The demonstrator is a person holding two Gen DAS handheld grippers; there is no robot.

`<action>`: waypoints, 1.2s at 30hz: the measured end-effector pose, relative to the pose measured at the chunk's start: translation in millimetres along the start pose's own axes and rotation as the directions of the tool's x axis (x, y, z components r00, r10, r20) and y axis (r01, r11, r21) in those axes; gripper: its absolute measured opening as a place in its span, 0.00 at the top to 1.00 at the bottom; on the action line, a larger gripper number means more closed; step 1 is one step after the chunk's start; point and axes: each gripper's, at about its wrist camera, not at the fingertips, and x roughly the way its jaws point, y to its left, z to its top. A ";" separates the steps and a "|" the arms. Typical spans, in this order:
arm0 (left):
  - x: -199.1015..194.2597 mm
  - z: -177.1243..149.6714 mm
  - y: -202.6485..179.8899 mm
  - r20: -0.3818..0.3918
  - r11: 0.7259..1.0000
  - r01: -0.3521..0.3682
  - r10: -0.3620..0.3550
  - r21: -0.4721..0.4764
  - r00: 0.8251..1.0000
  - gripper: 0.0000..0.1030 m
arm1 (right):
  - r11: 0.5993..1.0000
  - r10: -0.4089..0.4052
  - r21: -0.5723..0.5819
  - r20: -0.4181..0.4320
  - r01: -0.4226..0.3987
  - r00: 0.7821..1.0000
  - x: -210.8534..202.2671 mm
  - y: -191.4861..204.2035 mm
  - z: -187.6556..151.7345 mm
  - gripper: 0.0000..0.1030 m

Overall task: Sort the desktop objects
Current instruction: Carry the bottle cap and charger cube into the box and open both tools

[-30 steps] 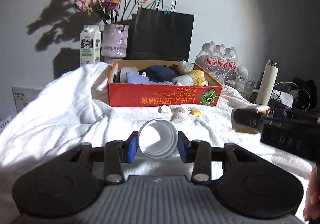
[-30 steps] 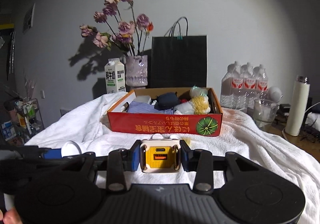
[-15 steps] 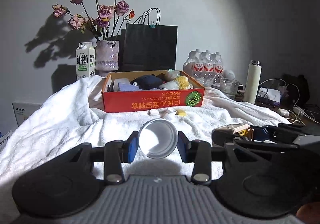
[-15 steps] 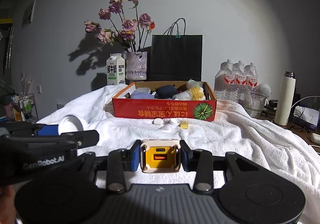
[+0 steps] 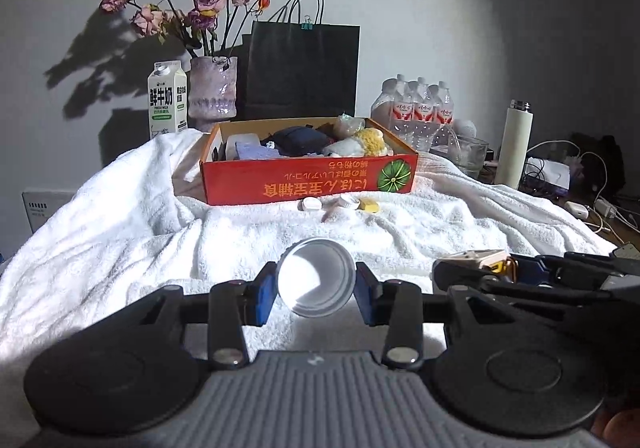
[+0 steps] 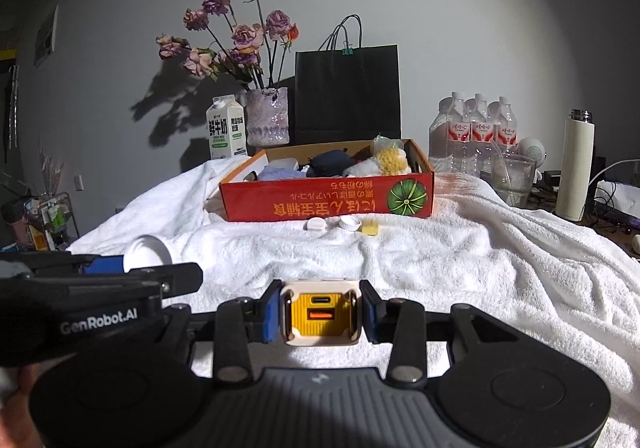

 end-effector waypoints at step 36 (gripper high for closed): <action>328.1 158.8 68.3 -0.363 0.994 -0.076 0.044 -0.076 0.931 0.47 | 0.999 -0.035 0.011 -0.427 0.044 0.904 334.3 -89.7 168.1 0.63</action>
